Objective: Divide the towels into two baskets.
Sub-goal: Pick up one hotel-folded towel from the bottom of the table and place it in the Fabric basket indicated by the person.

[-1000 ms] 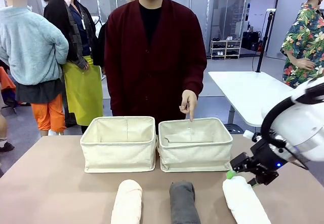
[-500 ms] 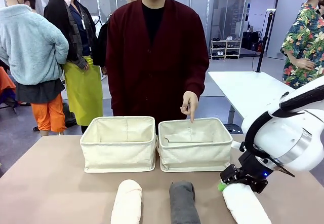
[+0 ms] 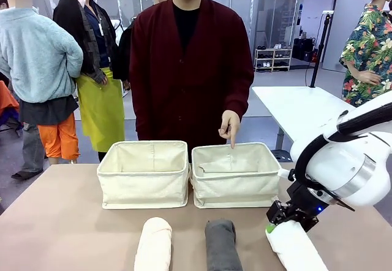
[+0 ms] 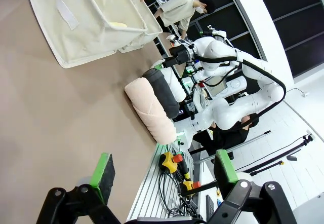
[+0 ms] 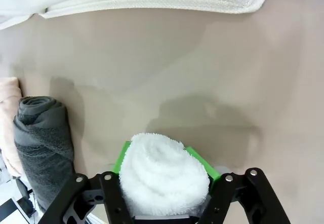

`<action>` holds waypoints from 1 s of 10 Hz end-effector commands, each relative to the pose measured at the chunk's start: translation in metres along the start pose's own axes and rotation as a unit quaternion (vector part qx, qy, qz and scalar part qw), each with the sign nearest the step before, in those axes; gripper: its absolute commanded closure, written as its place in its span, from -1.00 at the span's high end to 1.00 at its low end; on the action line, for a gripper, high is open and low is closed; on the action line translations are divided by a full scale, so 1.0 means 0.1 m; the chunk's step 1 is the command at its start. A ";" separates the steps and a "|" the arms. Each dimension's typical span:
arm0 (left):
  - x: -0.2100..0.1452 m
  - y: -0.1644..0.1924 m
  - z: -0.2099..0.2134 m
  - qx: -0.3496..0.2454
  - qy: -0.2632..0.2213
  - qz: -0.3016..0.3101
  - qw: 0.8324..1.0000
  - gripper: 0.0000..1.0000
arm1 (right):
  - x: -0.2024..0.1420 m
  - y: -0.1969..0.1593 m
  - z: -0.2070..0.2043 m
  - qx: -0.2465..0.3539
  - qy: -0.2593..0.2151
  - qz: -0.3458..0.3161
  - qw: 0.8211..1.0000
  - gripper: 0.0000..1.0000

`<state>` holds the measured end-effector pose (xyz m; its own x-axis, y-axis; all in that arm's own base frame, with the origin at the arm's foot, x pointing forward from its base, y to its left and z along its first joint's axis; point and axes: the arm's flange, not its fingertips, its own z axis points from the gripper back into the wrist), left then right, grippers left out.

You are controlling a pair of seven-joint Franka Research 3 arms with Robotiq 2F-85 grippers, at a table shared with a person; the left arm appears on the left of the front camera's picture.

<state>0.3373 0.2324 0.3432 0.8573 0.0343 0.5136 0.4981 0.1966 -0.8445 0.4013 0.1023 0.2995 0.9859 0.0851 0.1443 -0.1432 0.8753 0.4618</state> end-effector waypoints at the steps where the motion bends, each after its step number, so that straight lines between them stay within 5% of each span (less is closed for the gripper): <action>1: -0.04 -0.04 0.02 0.002 0.001 -0.002 1.000 1.00 | -1.37 0.18 0.37 -0.019 -0.008 0.024 0.999 -0.88; 5: -0.04 -0.04 0.02 0.002 0.001 -0.002 1.000 1.00 | -1.12 0.76 0.93 -0.001 0.046 0.117 0.992 -1.00; 7: -0.04 -0.04 0.02 0.002 0.001 -0.002 1.000 1.00 | -1.00 0.99 1.12 -0.026 0.097 0.250 0.963 -1.00; 10: -0.04 -0.04 0.02 0.002 0.001 -0.002 1.000 1.00 | -1.02 1.08 1.15 -0.050 0.077 0.341 0.936 -1.00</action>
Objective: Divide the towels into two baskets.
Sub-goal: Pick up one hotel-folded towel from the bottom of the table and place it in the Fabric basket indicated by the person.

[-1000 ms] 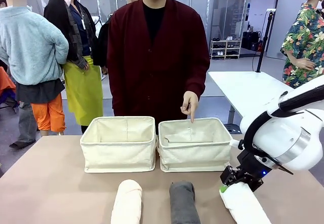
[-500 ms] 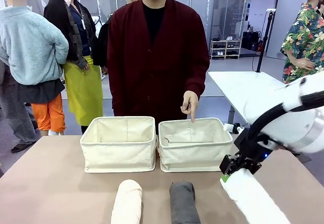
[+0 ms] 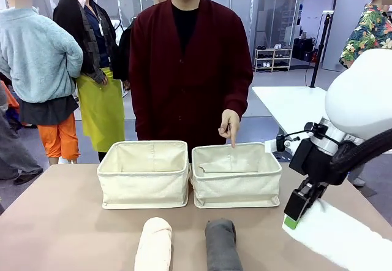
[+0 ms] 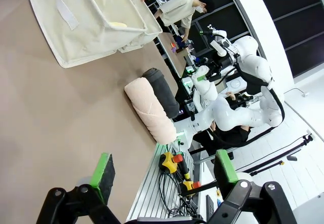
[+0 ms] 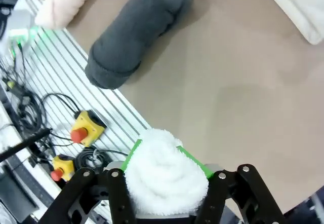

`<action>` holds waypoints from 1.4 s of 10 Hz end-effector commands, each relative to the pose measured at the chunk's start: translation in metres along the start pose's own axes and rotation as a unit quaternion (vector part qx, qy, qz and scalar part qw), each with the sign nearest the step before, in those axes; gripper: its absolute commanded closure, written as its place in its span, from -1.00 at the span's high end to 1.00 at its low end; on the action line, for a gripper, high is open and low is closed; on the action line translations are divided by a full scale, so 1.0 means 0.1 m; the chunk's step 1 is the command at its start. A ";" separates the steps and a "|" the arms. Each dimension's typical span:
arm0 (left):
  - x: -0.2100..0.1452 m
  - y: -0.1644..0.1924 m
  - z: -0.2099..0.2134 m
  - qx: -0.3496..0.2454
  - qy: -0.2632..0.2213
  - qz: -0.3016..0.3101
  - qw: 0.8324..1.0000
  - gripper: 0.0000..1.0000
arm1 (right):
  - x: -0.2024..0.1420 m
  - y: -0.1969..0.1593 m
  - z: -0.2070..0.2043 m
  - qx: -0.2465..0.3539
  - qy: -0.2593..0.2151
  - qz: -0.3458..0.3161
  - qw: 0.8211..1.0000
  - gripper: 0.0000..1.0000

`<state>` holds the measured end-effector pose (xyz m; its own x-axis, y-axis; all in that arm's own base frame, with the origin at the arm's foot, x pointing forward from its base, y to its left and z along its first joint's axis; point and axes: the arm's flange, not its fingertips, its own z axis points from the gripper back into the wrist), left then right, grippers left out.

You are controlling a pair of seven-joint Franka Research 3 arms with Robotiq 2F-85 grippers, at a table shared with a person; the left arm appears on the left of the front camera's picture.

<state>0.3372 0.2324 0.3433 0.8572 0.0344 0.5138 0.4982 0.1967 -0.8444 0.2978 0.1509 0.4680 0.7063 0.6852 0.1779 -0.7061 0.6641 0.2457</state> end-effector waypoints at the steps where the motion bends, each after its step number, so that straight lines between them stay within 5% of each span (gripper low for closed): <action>1: -0.04 -0.03 0.02 0.002 0.001 -0.002 1.000 1.00 | -0.39 -0.07 -0.26 -0.028 -0.085 0.014 0.996 -1.00; 2: -0.04 -0.03 0.02 0.002 0.001 -0.002 1.000 1.00 | 0.00 0.00 0.00 0.000 0.000 0.000 1.000 -1.00; 4: -0.04 -0.03 0.02 0.002 0.001 -0.002 1.000 1.00 | 0.00 0.00 0.00 0.000 0.000 0.000 1.000 -1.00; 5: -0.04 -0.03 0.02 0.002 0.001 -0.002 1.000 1.00 | 0.02 -0.05 0.04 -0.008 -0.022 0.009 1.000 -0.37; 6: -0.04 -0.03 0.02 0.002 0.001 -0.002 1.000 1.00 | -0.04 0.01 0.23 -0.061 -0.045 0.064 0.995 -0.37; 9: -0.04 -0.03 0.02 0.002 0.001 -0.002 1.000 1.00 | 0.60 0.08 0.52 -0.115 0.016 0.294 0.949 -0.37; 14: -0.04 -0.03 0.02 0.002 0.001 -0.002 1.000 1.00 | 1.85 0.11 0.63 -0.129 0.084 0.451 0.879 -0.37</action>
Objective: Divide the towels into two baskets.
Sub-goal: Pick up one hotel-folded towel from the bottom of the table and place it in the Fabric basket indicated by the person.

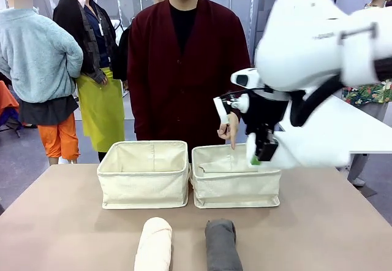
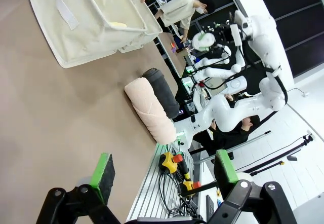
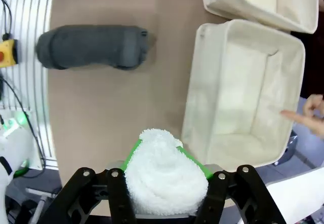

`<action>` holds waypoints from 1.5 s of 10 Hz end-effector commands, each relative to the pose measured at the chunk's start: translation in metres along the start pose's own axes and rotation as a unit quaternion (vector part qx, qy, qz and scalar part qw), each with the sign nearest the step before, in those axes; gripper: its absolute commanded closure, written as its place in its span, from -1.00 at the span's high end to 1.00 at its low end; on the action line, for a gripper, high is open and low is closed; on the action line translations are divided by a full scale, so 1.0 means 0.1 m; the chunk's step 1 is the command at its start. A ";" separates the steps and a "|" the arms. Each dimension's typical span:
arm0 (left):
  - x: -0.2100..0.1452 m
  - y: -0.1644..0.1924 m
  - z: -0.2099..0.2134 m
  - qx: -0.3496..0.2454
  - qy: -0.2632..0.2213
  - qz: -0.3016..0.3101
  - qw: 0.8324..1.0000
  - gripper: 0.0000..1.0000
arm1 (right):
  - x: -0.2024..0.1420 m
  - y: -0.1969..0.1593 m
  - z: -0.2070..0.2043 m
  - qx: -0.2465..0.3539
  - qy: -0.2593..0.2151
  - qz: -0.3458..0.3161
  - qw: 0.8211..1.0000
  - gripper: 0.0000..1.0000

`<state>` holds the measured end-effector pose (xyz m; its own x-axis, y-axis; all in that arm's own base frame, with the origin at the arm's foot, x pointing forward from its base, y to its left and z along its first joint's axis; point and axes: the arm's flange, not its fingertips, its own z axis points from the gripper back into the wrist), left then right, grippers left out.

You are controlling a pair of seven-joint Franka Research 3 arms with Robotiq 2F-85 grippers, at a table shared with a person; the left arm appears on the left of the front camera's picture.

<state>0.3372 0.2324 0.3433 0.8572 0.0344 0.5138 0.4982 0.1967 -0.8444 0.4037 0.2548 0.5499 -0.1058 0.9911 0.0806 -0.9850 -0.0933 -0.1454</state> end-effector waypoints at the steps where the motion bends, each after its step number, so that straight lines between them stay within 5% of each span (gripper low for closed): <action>1: -0.04 -0.03 0.02 0.002 0.001 -0.002 1.000 1.00 | 0.23 -0.43 0.02 -0.012 0.025 0.016 1.000 -0.37; 3: -0.04 -0.03 0.02 0.002 0.001 -0.002 1.000 1.00 | 0.38 -0.58 -0.13 -0.041 0.004 -0.010 0.999 -0.37; 7: -0.04 -0.03 0.02 0.002 0.001 -0.002 1.000 1.00 | 0.25 -0.42 -0.10 -0.008 0.010 0.016 1.000 -0.37; 15: -0.04 -0.03 0.02 0.002 0.001 -0.002 1.000 1.00 | 0.29 -1.59 -0.66 0.041 0.011 0.026 0.999 -0.37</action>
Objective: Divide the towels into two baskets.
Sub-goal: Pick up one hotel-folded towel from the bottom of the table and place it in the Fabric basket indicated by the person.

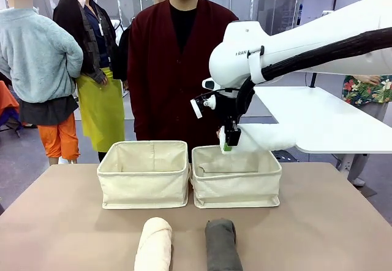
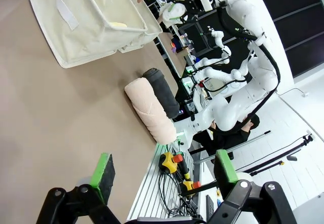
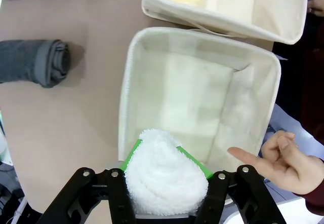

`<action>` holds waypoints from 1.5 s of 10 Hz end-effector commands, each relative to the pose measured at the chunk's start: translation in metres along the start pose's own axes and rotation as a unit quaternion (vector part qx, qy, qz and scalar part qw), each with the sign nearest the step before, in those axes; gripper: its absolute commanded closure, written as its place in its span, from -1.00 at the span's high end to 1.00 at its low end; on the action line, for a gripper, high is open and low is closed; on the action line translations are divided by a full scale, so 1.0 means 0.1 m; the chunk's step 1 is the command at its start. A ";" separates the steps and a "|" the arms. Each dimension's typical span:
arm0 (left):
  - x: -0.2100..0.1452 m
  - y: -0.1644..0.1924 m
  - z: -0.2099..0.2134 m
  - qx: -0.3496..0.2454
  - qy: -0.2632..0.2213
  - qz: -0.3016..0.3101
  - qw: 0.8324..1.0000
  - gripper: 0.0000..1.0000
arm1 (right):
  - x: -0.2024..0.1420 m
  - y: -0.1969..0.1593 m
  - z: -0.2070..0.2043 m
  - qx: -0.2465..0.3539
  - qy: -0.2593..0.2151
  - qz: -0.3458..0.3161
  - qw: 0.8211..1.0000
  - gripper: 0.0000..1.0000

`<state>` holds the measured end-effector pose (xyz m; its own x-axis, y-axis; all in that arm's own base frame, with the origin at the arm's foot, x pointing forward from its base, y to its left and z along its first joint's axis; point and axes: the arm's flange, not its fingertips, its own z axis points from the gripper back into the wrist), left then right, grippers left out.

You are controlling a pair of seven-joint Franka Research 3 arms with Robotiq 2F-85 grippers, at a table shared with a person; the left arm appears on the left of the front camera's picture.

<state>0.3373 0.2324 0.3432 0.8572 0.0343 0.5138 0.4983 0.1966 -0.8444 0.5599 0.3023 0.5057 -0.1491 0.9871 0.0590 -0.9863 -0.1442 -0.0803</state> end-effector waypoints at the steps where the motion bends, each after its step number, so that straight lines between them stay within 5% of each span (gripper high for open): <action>1: -0.04 -0.03 0.02 0.002 0.001 -0.002 1.000 1.00 | -0.04 -0.15 -0.02 0.006 -0.019 0.000 1.000 -0.37; 6: -0.04 -0.03 0.02 0.002 0.001 -0.002 1.000 1.00 | 0.08 -0.37 -0.55 -0.008 -0.023 -0.002 1.000 -0.37; 7: -0.04 -0.03 0.02 0.002 0.001 -0.002 1.000 1.00 | 0.07 -0.40 -0.62 -0.009 -0.025 -0.005 1.000 -0.26; 8: -0.04 -0.03 0.02 0.002 0.001 -0.002 1.000 1.00 | 0.06 -0.41 -0.66 -0.002 -0.028 -0.009 1.000 0.34; 9: -0.04 -0.03 0.02 0.002 0.001 -0.002 1.000 1.00 | 0.05 -0.42 -0.68 0.002 -0.028 -0.011 1.000 0.46; 10: -0.04 -0.03 0.02 0.002 0.001 -0.002 1.000 1.00 | 0.05 -0.42 -0.69 0.006 -0.027 -0.011 1.000 1.00; 15: -0.04 -0.03 0.02 0.002 0.001 -0.002 1.000 1.00 | 0.01 -0.41 -0.67 0.010 -0.036 -0.014 0.999 1.00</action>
<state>0.3373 0.2323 0.3432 0.8572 0.0343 0.5138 0.4983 0.1965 -0.8445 0.6060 0.3155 0.4385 -0.1351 0.9834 0.1207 -0.9897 -0.1282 -0.0631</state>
